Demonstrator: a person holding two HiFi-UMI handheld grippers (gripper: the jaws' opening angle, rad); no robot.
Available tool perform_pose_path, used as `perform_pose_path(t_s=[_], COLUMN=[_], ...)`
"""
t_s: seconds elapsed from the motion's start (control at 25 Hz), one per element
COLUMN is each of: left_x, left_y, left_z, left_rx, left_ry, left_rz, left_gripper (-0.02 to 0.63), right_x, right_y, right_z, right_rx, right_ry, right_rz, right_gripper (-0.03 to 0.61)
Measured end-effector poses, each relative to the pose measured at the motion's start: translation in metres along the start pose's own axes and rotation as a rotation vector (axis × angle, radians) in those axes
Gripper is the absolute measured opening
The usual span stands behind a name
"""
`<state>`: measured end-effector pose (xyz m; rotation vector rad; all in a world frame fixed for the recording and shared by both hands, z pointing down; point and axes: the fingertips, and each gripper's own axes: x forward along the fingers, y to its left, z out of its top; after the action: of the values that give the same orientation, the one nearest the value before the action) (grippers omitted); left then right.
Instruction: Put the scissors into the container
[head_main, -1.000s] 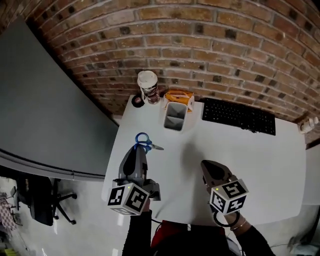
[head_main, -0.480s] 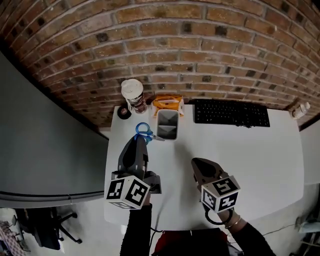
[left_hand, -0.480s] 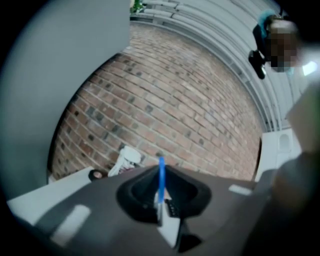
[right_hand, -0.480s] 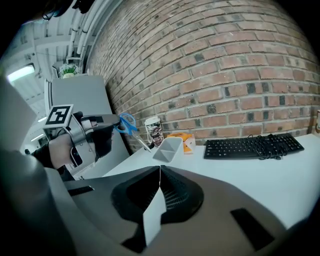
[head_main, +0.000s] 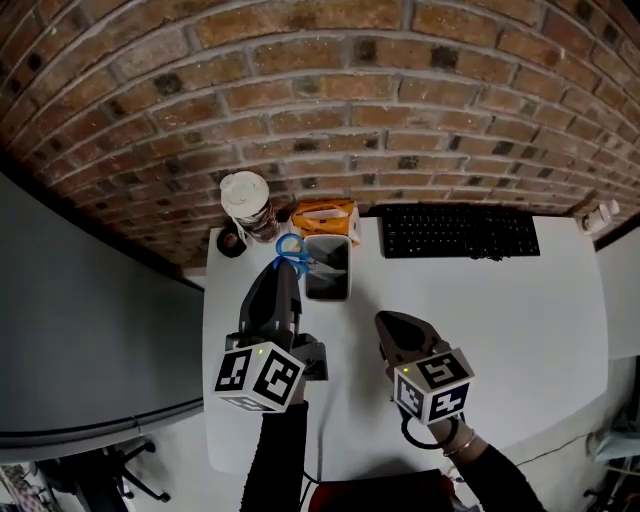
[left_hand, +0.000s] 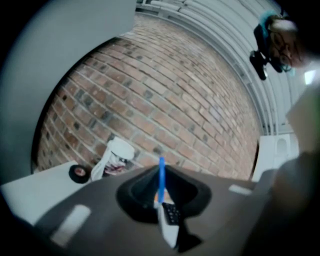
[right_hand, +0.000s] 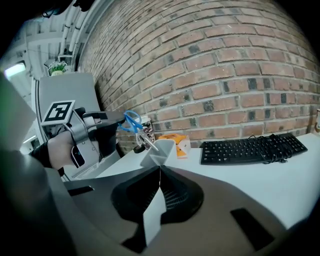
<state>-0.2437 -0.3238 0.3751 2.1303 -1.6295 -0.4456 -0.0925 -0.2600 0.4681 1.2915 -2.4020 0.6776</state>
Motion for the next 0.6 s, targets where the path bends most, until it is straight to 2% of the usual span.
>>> perform_pose_path(t_s=[0.6], left_x=[0.04], left_y=[0.029], left_z=[-0.043], left_rx=[-0.053], left_ry=[0.071], left_rz=[0.02], left_gripper=[0.032], right_x=[0.036], right_y=[-0.018], right_z=[-0.009], right_rx=[0.032], right_ry=[0.043], right_rz=[-0.013], right_gripper=[0.009])
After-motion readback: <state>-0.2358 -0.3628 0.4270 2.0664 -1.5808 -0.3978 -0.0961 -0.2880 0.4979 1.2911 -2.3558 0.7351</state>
